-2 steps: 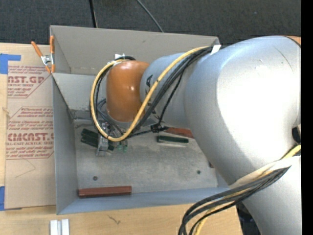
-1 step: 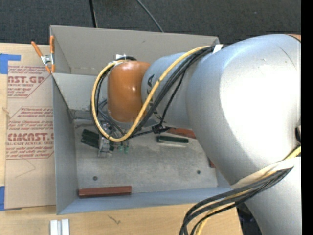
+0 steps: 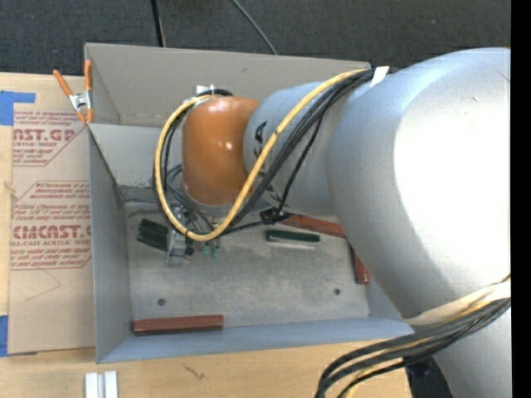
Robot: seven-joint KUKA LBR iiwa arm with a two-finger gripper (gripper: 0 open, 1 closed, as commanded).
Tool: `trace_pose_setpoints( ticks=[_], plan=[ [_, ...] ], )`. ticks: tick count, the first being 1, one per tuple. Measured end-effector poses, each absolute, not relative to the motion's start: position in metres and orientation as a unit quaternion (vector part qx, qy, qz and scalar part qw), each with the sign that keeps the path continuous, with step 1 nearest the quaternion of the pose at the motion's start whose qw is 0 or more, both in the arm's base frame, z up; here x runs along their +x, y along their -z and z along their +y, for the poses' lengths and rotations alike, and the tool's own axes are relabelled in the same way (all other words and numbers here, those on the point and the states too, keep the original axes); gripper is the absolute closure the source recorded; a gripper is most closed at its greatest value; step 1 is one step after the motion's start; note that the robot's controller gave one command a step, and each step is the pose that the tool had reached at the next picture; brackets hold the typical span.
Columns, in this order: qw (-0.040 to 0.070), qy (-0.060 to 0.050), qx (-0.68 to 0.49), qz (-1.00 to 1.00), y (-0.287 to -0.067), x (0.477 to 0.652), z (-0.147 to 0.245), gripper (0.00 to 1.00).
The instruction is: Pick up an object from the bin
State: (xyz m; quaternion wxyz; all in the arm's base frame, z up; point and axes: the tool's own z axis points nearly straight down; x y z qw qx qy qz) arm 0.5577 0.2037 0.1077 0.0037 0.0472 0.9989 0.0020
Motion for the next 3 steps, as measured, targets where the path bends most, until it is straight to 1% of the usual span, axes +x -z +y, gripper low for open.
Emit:
trace_pose_setpoints(
  ticks=[1, 2, 3],
  plan=[
    [-0.004, 0.001, 0.046, 0.999, -0.141, 0.558, 0.213, 1.00],
    [0.003, -0.002, 0.050, 0.999, -0.176, 0.559, 0.213, 1.00],
    [0.002, -0.002, 0.091, 0.996, -0.141, 0.585, 0.206, 1.00]
  ],
)
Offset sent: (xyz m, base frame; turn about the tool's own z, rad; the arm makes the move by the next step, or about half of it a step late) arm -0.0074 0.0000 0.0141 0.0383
